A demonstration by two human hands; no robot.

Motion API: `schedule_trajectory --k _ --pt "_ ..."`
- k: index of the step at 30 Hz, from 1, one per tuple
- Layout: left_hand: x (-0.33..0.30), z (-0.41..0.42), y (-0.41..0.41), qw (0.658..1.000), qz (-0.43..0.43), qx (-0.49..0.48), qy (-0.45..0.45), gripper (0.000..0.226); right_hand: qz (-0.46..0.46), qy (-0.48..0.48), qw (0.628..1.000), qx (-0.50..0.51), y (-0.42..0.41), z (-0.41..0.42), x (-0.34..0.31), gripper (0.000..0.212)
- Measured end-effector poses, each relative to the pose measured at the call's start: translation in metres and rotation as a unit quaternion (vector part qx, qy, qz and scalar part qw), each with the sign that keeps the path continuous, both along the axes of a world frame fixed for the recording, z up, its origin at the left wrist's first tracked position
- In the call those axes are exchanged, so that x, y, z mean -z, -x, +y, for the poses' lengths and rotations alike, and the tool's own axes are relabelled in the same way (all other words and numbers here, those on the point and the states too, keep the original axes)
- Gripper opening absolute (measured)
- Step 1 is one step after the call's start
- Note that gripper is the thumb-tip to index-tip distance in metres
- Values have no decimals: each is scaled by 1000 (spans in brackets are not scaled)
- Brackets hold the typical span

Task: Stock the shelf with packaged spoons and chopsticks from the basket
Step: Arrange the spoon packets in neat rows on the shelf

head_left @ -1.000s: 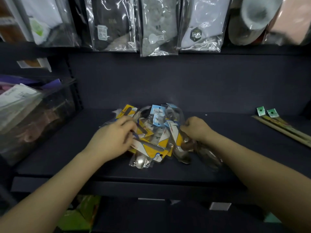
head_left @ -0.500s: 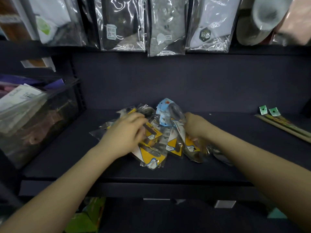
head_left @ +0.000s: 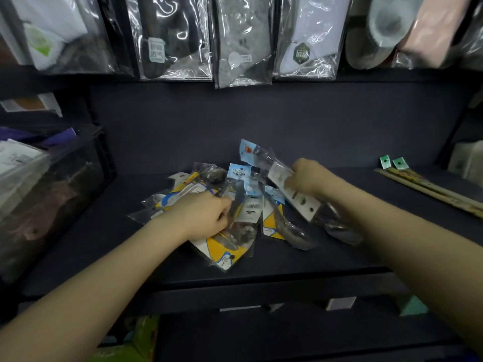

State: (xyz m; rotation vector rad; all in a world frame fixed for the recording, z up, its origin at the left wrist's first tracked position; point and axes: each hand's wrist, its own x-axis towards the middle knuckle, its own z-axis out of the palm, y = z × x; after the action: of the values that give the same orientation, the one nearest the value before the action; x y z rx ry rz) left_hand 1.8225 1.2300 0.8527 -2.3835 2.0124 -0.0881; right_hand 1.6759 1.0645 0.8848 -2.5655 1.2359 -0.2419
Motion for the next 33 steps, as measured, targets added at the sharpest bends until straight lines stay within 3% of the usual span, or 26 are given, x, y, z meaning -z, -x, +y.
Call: schedule_trajectory --k 3,5,7,10,13,16,19,23,26,29,33 --pt "-9 1 0 995 -72 -63 -33 8 31 53 998 12 4 -19 -1 5" --pt "-15 -1 -1 990 -74 -106 -57 14 42 59 997 26 5 -25 9 8" --pt "-14 -8 -4 992 -24 -117 -31 10 37 73 996 44 6 -27 19 14" --pt "-6 -27 -3 986 108 -123 40 32 -2 150 988 46 10 -22 26 23" --pt "-7 -41 7 981 105 -164 7 59 -19 193 981 12 15 -16 24 24" --pt "-9 -49 15 981 52 -184 -21 58 -64 118 990 -41 16 -10 25 7" --pt "-4 -51 11 976 101 -190 -23 39 -48 18 997 -57 12 -3 30 38" --pt "2 -44 5 969 179 -162 62 21 -47 -66 996 -33 12 2 34 43" --pt "2 -35 7 960 203 -157 111 20 -50 -118 991 -46 10 9 36 43" --pt "5 -31 1 952 193 -182 151 25 -2 -90 995 -45 4 13 36 37" --pt "8 -29 -6 957 161 -175 166 35 -48 -170 984 -19 4 13 29 25"
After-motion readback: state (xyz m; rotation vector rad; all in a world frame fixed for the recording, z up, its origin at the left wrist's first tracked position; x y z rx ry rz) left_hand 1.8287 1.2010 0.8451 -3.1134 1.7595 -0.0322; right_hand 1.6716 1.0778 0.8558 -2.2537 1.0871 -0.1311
